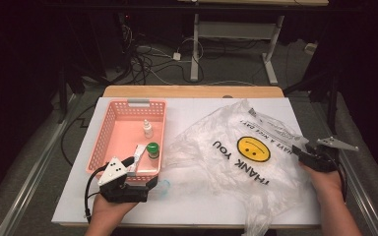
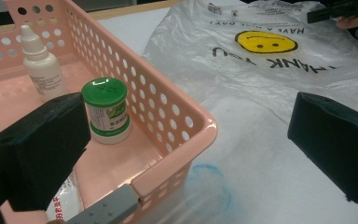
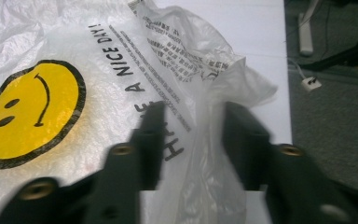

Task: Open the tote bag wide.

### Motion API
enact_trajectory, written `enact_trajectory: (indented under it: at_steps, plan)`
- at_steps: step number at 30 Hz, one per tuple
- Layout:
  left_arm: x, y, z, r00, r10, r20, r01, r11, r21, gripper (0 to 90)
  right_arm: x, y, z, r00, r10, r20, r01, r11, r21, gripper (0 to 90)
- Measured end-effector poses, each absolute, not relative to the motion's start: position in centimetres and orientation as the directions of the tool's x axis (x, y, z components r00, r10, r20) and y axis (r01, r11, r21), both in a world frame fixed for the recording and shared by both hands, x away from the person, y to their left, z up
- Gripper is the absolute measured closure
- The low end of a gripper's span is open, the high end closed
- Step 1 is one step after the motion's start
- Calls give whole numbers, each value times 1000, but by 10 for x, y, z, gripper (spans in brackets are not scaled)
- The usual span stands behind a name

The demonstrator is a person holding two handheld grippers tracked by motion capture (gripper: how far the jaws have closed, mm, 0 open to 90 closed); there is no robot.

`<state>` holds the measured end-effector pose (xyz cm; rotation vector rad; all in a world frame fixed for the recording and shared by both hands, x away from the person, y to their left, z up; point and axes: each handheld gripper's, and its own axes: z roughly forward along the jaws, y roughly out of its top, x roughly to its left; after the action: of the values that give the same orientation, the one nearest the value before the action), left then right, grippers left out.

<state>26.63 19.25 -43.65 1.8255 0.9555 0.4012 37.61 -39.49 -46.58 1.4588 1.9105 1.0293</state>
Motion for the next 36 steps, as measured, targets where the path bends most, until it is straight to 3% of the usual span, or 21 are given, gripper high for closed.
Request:
enact_trajectory:
  at_steps: [2,3,7,13,22,36]
  plan:
    - [266,193,-437,635,758,-148,433,-191,881,0,373,-396,-464,-278,960,43,555,124,823,453]
    - [266,193,-437,635,756,-155,434,-183,882,0,364,-402,-460,-269,962,48,536,108,837,371]
    - [267,195,-438,624,761,-175,451,-168,877,0,345,-408,-454,-277,960,47,509,105,855,278]
    - [269,198,-439,611,774,-166,451,-167,877,0,326,-402,-452,-322,946,48,487,122,865,201]
    - [271,200,-440,606,781,-151,454,-183,872,0,310,-369,-458,-432,900,62,501,183,846,0]
    - [271,196,-439,612,777,-145,466,-207,860,0,308,-310,-445,-548,836,34,435,250,865,0]
